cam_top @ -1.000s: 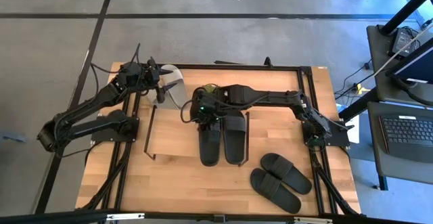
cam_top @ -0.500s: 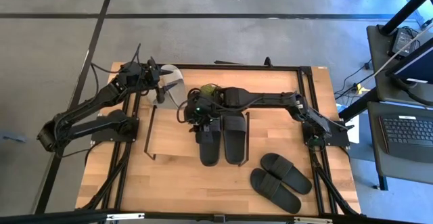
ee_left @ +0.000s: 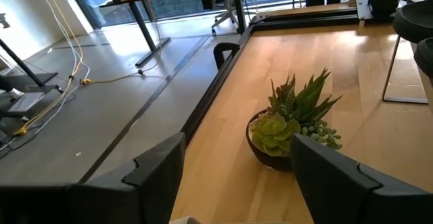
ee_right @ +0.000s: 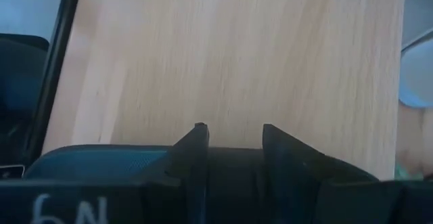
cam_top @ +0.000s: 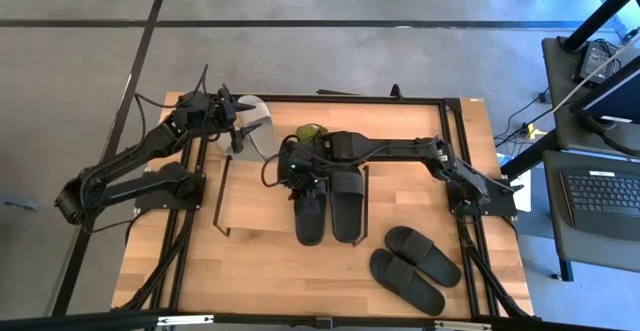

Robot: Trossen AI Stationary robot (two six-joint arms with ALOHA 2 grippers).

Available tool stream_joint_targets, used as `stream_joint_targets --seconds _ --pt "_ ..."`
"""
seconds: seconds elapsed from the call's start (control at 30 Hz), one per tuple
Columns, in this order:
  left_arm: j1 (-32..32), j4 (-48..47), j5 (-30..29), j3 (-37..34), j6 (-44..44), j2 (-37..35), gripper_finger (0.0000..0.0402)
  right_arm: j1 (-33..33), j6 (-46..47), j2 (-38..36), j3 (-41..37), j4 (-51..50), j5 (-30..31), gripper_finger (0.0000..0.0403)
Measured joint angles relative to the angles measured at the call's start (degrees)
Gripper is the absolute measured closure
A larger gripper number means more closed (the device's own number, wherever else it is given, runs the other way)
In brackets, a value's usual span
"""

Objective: Pick and place slides into the shelf
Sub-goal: Put the black slide on the shelf

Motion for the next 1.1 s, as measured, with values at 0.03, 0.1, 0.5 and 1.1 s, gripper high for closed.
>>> stream_joint_targets --seconds 0.03,0.1,0.5,1.1 --pt "0.00 -0.01 0.00 0.00 0.00 0.00 0.0144 0.00 0.04 0.00 0.00 -0.51 0.00 0.0261" --pt "0.00 0.00 0.00 0.00 0.01 0.00 0.0144 0.00 0.28 0.00 0.04 -1.98 -0.04 0.0261" --pt "0.02 -0.01 0.00 0.00 0.02 0.00 0.0144 0.20 1.58 -1.41 0.42 -5.66 0.18 0.0261" --pt "0.02 -0.93 -0.01 0.02 0.02 -0.09 0.0144 3.20 1.59 -7.86 0.42 -9.54 11.10 0.0261"
